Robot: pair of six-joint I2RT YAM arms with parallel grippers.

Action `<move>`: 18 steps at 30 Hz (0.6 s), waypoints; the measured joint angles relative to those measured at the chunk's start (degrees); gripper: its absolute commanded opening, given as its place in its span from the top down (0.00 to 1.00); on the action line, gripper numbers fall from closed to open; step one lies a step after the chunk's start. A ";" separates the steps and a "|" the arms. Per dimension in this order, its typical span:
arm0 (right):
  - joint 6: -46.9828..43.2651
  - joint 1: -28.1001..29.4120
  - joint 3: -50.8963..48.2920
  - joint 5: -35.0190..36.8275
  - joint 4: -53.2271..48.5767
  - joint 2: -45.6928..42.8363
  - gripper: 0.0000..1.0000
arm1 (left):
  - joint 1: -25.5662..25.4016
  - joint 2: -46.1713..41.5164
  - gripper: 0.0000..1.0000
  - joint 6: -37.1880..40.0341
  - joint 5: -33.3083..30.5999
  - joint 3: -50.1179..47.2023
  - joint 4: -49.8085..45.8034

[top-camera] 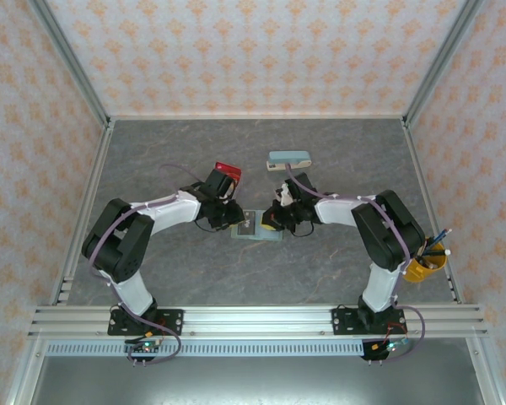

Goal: Take the credit cards out of the card holder

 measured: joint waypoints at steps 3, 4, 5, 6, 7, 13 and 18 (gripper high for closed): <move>-0.26 0.00 0.02 0.13 -0.35 0.00 0.83 | 0.00 0.00 0.79 0.00 -0.33 0.00 -0.26; -0.28 0.00 0.04 0.20 -0.50 0.00 0.82 | 0.00 0.00 0.79 0.00 -0.33 0.00 -0.26; -0.28 0.00 0.07 0.26 -0.74 0.00 0.81 | 0.00 0.02 0.79 0.00 -0.33 0.00 -0.26; -0.31 0.00 0.15 0.42 -1.01 0.00 0.81 | 0.00 0.11 0.79 0.00 -0.33 0.00 -0.26; -0.35 0.00 0.24 0.46 -1.16 0.00 0.81 | 0.00 0.26 0.79 0.00 -0.33 0.00 -0.26; -0.48 0.00 0.48 0.68 -1.53 0.57 0.79 | 0.00 1.99 0.79 0.00 -0.28 0.00 -0.20; -0.48 0.02 0.90 0.68 -1.84 1.07 0.79 | 0.00 1.99 0.86 0.00 0.26 0.00 0.17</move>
